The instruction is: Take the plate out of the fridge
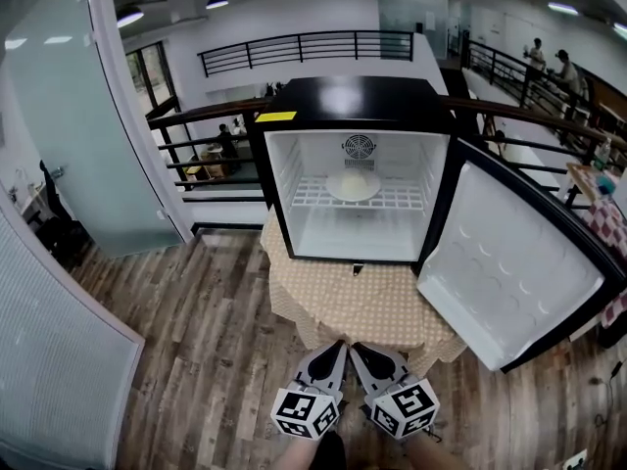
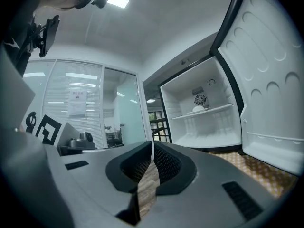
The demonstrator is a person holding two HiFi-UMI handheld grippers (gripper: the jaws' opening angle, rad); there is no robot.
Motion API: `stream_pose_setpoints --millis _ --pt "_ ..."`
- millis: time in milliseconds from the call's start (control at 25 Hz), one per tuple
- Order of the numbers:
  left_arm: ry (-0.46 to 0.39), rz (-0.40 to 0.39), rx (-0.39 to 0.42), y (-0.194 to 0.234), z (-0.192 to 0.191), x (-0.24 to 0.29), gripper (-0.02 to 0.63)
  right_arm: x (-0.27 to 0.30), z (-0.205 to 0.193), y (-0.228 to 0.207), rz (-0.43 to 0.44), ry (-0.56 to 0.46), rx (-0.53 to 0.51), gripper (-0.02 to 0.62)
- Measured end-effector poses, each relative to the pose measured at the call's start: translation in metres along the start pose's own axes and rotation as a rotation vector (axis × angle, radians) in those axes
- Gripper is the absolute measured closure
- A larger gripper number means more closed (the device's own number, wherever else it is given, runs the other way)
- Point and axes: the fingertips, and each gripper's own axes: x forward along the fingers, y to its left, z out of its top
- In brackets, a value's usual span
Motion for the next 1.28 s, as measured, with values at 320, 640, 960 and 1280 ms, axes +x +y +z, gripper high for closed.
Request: stream_pose_setpoints --millis 320,640,960,1280 --pt "0.027 -0.051 -0.005 0.043 0.004 0.038 0.598 0.051 -0.002 -0.026 -0.06 0.002 0.024 0.558" --pt "0.041 -0.098 -0.026 0.076 0.01 0.062 0.598 0.09 0.0 -0.042 -0.123 0.006 0.039 0.558" --pt "0.06 -0.163 -0.052 0.09 0.007 0.081 0.598 0.109 -0.003 -0.06 -0.21 0.01 0.069 0.558" --pt "0.075 -0.185 -0.064 0.094 0.007 0.098 0.598 0.118 -0.001 -0.077 -0.249 0.013 0.104 0.558"
